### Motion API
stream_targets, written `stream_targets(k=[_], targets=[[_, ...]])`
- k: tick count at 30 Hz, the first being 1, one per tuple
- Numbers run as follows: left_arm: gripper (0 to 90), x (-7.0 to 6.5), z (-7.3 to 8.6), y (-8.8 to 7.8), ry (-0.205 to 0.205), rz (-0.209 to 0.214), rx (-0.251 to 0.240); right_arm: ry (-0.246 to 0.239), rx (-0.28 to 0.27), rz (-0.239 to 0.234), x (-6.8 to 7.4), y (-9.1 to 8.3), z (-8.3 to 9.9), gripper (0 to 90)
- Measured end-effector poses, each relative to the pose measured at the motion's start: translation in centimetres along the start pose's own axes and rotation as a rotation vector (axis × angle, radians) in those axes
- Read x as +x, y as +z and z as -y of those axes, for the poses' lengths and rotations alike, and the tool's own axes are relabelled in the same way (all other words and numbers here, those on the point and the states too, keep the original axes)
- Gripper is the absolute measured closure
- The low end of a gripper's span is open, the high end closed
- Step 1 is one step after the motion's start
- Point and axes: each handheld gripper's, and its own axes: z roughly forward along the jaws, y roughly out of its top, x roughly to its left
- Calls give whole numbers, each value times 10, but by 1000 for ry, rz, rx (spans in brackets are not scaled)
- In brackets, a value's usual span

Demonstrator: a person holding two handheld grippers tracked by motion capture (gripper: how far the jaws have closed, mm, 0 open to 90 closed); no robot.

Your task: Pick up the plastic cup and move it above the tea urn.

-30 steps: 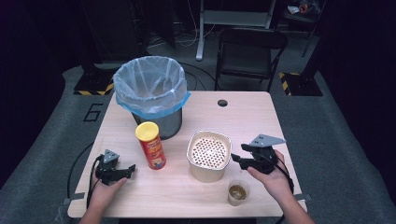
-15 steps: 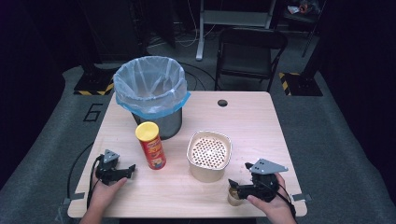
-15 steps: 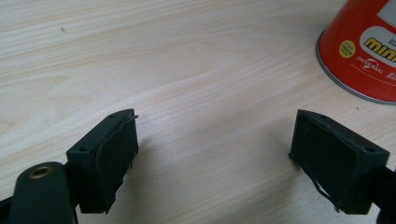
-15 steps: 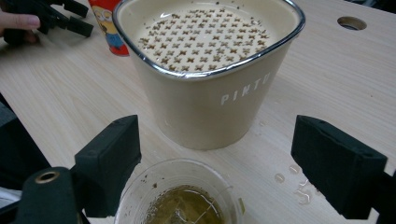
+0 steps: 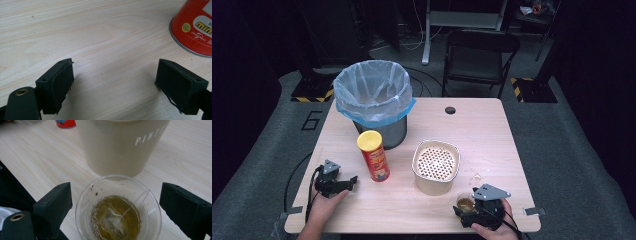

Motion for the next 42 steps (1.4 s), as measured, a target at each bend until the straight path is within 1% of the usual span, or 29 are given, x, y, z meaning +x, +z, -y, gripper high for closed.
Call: stream_targets(k=[1, 2, 6, 7, 8, 9, 10, 12, 13, 15, 16, 18, 22, 24, 25, 26, 27, 28, 30, 32, 35, 36, 37, 39, 40, 42], targets=[[145, 0, 0, 0, 0, 0, 0, 8, -7, 6, 0, -2, 2, 109], [145, 0, 0, 0, -1, 0, 0, 20, -13, 2, 0, -5, 5, 118], [145, 0, 0, 0, -1, 0, 0, 37, -11, -9, 1, -7, 10, 135], [145, 0, 0, 0, 0, 0, 0, 29, -11, -3, 2, -7, 12, 139], [145, 0, 0, 0, -1, 0, 0, 11, -8, 13, 3, -5, 14, 144], [145, 0, 0, 0, -1, 0, 0, 11, -8, 13, 3, -5, 14, 144], [145, 0, 0, 0, 0, 0, 0, 10, -5, 13, 4, -2, 17, 146], [145, 0, 0, 0, 0, 0, 1, 9, 0, 14, 4, 0, 18, 149], [145, 0, 0, 0, 0, 0, 0, 17, 6, 11, 3, 4, 20, 150], [145, 0, 0, 0, 0, -1, 1, 17, 10, 6, 3, 7, 22, 148], [145, 0, 0, 0, 0, -1, 1, 32, 18, 7, 4, 10, 23, 144], [145, 0, 0, 0, -1, -1, 1, 28, 30, 11, 7, 15, 26, 146], [145, 0, 0, 0, -1, -1, 1, 22, 21, 13, 8, 19, 27, 156], [145, 0, 0, 0, -1, 0, 2, 33, 9, 23, 9, 21, 26, 176], [145, 0, 0, 0, 0, -1, 1, 30, 3, 21, 9, 22, 25, 183], [145, 0, 0, 0, 0, -1, 2, 38, -5, 7, 9, 24, 24, 200], [145, 0, 0, 0, 0, -1, 2, 38, -5, 7, 9, 24, 24, 200], [145, 0, 0, 0, 0, 0, 2, 28, -9, 4, 10, 26, 22, 216], [145, 0, 0, 0, -1, -1, 1, 22, -13, 3, 10, 26, 21, 221], [145, 0, 0, 0, -1, -1, 1, 7, -16, 31, 12, 27, 23, 250], [145, 0, 0, 0, -1, -1, 1, 3, -19, 36, 11, 25, 23, 248], [145, 0, 0, 0, -1, -1, 1, 8, -21, 40, 10, 24, 24, 244], [145, 0, 0, 0, 0, -1, 2, 3, -24, 50, 9, 23, 24, 243], [145, 0, 0, 0, -1, 0, 1, 4, -21, 52, 8, 21, 25, 249], [145, 0, 0, 0, 0, -1, 2, -13, -23, 52, 7, 21, 25, 262], [145, 0, 0, 0, -1, 0, 1, -11, -23, 48, 7, 21, 25, 268]])
